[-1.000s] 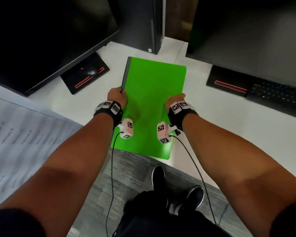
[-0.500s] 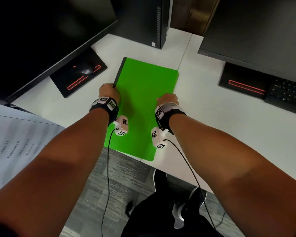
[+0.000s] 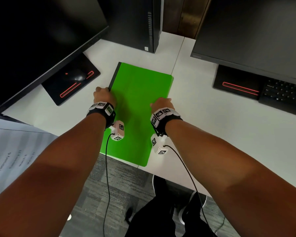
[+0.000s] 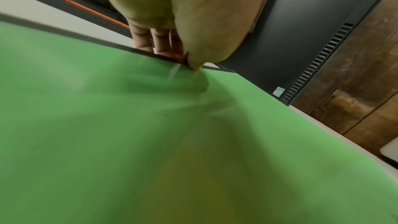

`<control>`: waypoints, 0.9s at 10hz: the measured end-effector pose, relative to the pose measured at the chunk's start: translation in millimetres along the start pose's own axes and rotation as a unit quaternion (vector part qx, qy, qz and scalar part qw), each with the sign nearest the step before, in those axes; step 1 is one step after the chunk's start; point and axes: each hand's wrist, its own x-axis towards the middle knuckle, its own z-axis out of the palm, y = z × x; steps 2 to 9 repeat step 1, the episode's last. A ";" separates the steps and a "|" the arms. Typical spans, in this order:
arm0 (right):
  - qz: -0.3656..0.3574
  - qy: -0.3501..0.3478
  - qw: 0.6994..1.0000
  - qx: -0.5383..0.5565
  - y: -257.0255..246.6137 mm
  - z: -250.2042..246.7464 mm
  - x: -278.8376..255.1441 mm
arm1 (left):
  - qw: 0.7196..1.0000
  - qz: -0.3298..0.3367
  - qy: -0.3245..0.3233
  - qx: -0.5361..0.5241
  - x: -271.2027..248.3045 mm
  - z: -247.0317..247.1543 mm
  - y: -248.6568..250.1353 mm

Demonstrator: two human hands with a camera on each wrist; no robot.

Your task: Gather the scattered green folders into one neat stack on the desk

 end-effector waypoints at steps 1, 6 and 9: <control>0.004 0.028 1.000 0.000 17.1 -29.7 -15.9 | 0.999 -0.019 0.035 -0.014 -10.8 1.7 -1.3; 0.004 0.028 1.000 0.000 17.1 -29.7 -15.9 | 0.999 -0.019 0.035 -0.014 -10.8 1.7 -1.3; 0.004 0.028 1.000 0.000 17.1 -29.7 -15.9 | 0.999 -0.019 0.035 -0.014 -10.8 1.7 -1.3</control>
